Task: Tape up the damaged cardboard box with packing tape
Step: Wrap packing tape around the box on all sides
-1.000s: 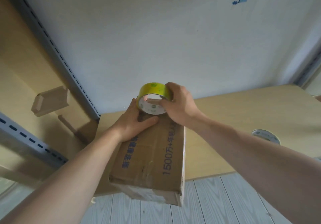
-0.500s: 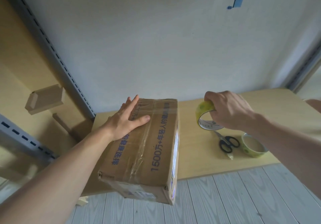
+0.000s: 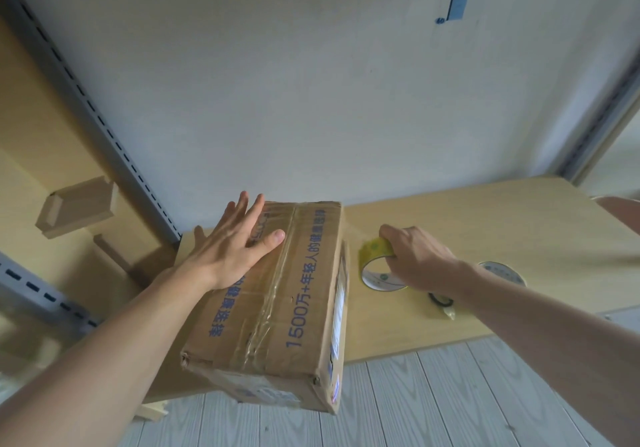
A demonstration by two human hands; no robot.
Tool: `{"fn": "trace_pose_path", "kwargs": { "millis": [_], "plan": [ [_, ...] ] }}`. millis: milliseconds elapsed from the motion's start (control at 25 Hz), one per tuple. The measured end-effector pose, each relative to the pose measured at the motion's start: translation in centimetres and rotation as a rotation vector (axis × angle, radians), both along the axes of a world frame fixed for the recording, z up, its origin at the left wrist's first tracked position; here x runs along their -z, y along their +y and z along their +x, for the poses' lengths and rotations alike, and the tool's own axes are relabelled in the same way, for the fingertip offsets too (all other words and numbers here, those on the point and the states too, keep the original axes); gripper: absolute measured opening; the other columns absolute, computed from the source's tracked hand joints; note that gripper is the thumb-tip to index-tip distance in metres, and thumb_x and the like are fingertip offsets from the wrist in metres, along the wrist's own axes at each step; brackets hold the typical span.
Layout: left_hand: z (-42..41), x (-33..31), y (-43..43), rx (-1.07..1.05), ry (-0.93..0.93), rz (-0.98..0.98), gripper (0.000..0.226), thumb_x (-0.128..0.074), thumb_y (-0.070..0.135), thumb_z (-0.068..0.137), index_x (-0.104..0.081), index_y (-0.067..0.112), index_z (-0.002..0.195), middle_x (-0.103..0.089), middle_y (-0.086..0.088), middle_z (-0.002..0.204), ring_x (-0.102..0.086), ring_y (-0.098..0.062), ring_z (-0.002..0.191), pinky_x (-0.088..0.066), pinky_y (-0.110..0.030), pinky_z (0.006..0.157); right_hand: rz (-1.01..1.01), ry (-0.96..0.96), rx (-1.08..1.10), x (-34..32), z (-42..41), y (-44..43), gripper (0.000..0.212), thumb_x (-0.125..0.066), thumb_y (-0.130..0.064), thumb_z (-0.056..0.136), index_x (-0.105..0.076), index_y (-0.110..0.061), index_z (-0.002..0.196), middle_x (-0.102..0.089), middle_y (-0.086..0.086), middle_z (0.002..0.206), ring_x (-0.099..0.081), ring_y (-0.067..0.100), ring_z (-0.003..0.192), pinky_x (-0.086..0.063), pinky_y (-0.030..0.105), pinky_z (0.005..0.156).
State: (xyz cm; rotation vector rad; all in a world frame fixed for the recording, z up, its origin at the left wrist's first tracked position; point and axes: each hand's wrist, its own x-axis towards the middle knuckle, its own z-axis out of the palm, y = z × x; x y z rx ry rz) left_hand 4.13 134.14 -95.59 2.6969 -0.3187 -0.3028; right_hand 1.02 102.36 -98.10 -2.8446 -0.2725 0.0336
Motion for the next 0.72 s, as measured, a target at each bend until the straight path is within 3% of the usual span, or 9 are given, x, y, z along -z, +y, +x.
{"fn": "trace_pose_path", "kwargs": {
  "millis": [120, 200, 280, 360, 440, 560, 720],
  "plan": [
    [-0.4, -1.0, -1.1, 0.224, -0.214, 0.111, 0.057, -0.023, 0.066, 0.098, -0.013, 0.055, 0.153, 0.022, 0.025, 0.163, 0.027, -0.006, 0.150, 0.014, -0.069, 0.117, 0.067, 0.067, -0.043, 1.7, 0.2, 1.2, 0.009, -0.043, -0.006, 0.083, -0.041, -0.014, 0.087, -0.055, 0.010, 0.074, -0.056, 0.036, 0.068, -0.035, 0.036, 0.051],
    [-1.1, -1.8, -2.6, 0.326, -0.221, 0.120, 0.053, -0.023, 0.051, 0.103, -0.012, 0.048, 0.155, 0.015, 0.024, 0.164, 0.023, 0.001, 0.150, 0.007, -0.063, 0.122, 0.066, 0.083, -0.020, 2.2, 0.1, 1.4, 0.008, -0.041, -0.007, 0.085, -0.040, -0.014, 0.089, -0.056, 0.011, 0.078, -0.055, 0.034, 0.069, -0.033, 0.033, 0.048],
    [-2.0, -2.4, -4.7, 0.268, -0.098, 0.141, 0.068, -0.017, 0.067, 0.099, 0.002, 0.039, 0.158, 0.020, 0.019, 0.164, 0.022, -0.005, 0.152, 0.006, -0.058, 0.124, 0.065, 0.091, 0.002, 2.5, 0.0, 1.4, 0.009, -0.040, -0.008, 0.086, -0.040, -0.014, 0.092, -0.057, 0.012, 0.081, -0.054, 0.034, 0.069, -0.035, 0.033, 0.052],
    [-2.5, -2.4, -7.2, 0.143, 0.003, 0.314, 0.107, -0.015, 0.094, 0.075, 0.018, 0.033, 0.157, 0.033, 0.006, 0.161, 0.026, -0.024, 0.152, 0.009, -0.065, 0.120, 0.069, 0.083, 0.011, 2.7, 0.2, 1.6, 0.010, -0.041, -0.007, 0.085, -0.041, -0.014, 0.093, -0.060, 0.015, 0.084, -0.058, 0.036, 0.071, -0.042, 0.036, 0.056],
    [-2.4, -2.6, -9.6, 0.017, 0.117, 0.332, 0.124, -0.033, 0.104, 0.056, 0.023, 0.049, 0.152, 0.036, 0.006, 0.162, 0.032, -0.036, 0.149, -0.005, -0.077, 0.115, 0.071, 0.086, 0.020, 2.7, 0.3, 1.7, 0.012, -0.040, -0.006, 0.085, -0.041, -0.015, 0.093, -0.062, 0.016, 0.088, -0.059, 0.037, 0.074, -0.041, 0.036, 0.057],
    [-1.2, -2.8, -11.4, -0.104, 0.200, 0.231, 0.126, -0.059, 0.088, 0.050, 0.016, 0.061, 0.148, 0.028, 0.008, 0.165, 0.027, -0.043, 0.149, -0.021, -0.073, 0.114, 0.098, 0.108, 0.027, 3.0, 0.2, 1.4, 0.015, -0.041, -0.005, 0.083, -0.039, -0.016, 0.093, -0.060, 0.016, 0.087, -0.055, 0.036, 0.072, -0.038, 0.034, 0.056],
    [-0.9, -3.2, -8.9, -0.171, 0.032, 0.083, 0.111, -0.059, 0.074, 0.056, -0.006, 0.055, 0.153, -0.011, 0.001, 0.165, -0.014, -0.032, 0.151, -0.030, -0.050, 0.116, 0.405, -0.090, 0.101, 1.7, 0.1, 0.9, 0.025, -0.051, -0.003, 0.077, -0.051, -0.018, 0.098, -0.061, 0.008, 0.078, -0.056, 0.033, 0.070, -0.046, 0.038, 0.057]
  ]
}}
